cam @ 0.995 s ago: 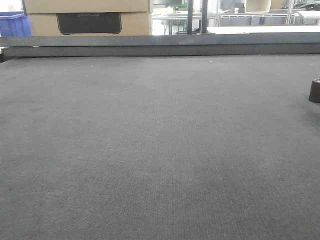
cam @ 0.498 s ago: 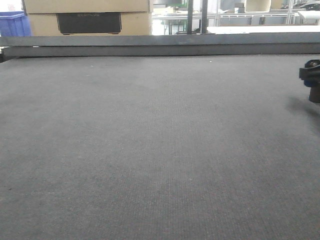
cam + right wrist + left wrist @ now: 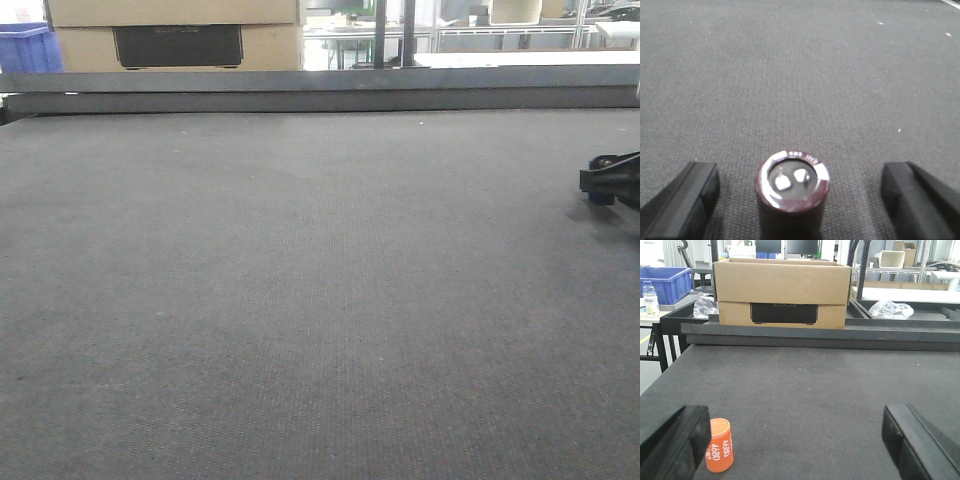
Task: Place cylindrical capacitor in blue bin on shelf
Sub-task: 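Close left gripper on orange cylinder, right gripper on dark-red capacitor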
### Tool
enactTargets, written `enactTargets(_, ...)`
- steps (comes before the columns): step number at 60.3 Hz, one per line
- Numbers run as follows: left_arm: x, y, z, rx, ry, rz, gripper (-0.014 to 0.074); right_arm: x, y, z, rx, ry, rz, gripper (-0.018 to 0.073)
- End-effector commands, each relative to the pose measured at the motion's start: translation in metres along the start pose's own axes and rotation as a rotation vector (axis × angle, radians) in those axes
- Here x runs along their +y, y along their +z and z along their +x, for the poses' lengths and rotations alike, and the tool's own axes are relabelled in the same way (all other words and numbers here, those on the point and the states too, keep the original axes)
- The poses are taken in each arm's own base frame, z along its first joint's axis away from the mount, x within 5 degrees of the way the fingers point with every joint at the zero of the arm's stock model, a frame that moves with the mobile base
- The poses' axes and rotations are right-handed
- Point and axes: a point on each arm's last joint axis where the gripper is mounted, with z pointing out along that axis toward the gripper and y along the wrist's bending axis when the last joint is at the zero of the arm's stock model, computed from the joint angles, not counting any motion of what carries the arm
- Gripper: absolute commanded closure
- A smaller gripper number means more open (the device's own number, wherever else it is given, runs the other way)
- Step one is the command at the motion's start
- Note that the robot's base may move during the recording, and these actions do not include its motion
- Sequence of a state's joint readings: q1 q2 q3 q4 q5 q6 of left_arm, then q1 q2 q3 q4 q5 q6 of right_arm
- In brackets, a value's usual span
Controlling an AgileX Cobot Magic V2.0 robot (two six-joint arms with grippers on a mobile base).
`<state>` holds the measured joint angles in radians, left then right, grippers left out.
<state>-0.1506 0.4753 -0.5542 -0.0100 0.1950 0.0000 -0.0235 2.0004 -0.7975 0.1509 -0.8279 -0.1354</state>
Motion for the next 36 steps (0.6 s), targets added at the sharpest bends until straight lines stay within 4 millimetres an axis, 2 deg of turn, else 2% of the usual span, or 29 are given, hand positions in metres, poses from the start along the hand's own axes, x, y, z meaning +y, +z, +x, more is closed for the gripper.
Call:
enactTargets(1, -0.001, 0.0, -0.003, -0.008, -0.004, 0.008, -0.0005, -0.001, 0.001, -0.003, -0.023, 0.0, 0.002, 0.0194)
enactTargets(9, -0.001, 0.0, -0.002, -0.004, -0.004, 0.008, -0.0005, -0.001, 0.001, -0.003, -0.023, 0.0, 0.002, 0.044)
enactTargets(16, -0.001, 0.0, -0.002, -0.004, -0.004, 0.008, -0.0005, -0.001, 0.0, -0.007, -0.032, 0.001, 0.001, 0.0574)
enactTargets(21, -0.001, 0.0, 0.0, 0.006, -0.003, 0.008, -0.0005, -0.002, -0.006, -0.02, -0.054, 0.005, 0.001, 0.0627)
enactTargets(26, 0.0, 0.001, 0.005, 0.02, -0.004, 0.004, -0.0005, -0.004, -0.014, -0.037, -0.082, 0.011, -0.002, 0.0639)
enactTargets(36, 0.007, 0.013, 0.028, 0.076, -0.008, -0.061, -0.0005, -0.008, -0.047, -0.093, -0.192, 0.03, -0.008, 0.0638)
